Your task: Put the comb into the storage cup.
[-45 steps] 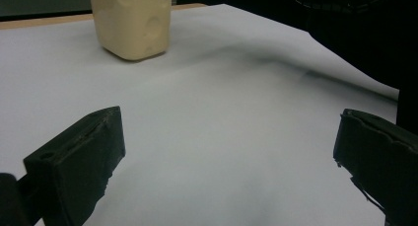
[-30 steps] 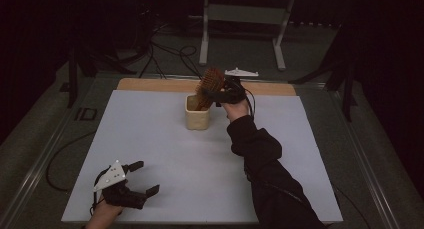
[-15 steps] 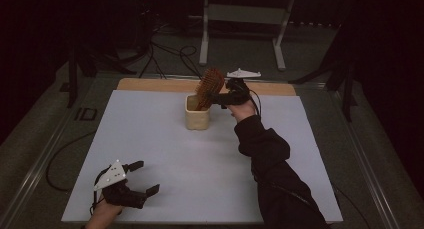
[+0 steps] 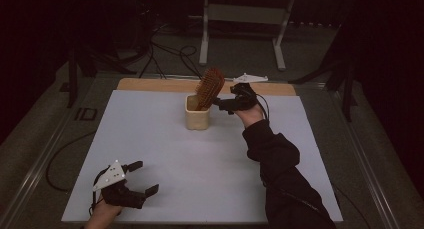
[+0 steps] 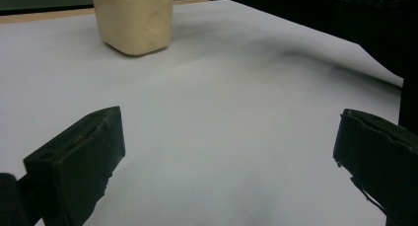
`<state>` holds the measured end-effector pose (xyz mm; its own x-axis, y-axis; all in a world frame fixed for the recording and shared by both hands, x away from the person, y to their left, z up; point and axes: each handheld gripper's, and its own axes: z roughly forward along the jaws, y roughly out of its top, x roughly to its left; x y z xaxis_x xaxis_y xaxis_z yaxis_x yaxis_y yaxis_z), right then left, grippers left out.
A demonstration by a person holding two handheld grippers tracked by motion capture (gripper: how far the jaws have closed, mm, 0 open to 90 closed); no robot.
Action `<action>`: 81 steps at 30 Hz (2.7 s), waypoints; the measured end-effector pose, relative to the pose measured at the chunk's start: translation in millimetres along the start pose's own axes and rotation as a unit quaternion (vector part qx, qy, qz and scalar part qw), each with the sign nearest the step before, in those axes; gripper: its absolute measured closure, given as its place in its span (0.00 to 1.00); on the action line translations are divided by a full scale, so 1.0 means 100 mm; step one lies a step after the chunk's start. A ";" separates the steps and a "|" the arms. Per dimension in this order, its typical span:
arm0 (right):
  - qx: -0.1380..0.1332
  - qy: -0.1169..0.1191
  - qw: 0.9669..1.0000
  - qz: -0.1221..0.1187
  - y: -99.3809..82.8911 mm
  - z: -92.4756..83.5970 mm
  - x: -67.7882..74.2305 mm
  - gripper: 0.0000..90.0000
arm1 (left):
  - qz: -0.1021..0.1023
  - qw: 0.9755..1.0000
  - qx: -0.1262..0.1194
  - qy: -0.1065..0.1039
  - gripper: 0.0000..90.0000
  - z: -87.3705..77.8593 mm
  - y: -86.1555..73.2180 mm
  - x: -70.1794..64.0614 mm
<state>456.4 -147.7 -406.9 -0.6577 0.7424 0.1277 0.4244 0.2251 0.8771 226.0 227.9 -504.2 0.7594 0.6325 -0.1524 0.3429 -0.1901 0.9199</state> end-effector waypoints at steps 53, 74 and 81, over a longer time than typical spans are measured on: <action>0.016 0.049 0.998 -0.026 -1.18 -0.80 0.14 0.10 | 0.001 1.000 0.004 0.002 0.00 0.01 -0.01 0.00; 0.020 0.033 0.998 -0.040 -1.65 -1.27 0.10 0.10 | 0.002 1.000 0.000 0.001 0.00 0.01 -0.01 0.01; 0.017 0.020 0.999 -0.044 -1.81 -1.42 0.07 0.10 | 0.000 1.000 0.000 0.002 0.00 0.00 -0.01 0.01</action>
<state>286.5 -273.1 -499.0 -0.7169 0.6936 0.0704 0.3851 0.3098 0.8693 226.7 228.6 -505.7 0.7580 0.6346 -0.1504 0.3421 -0.1905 0.9201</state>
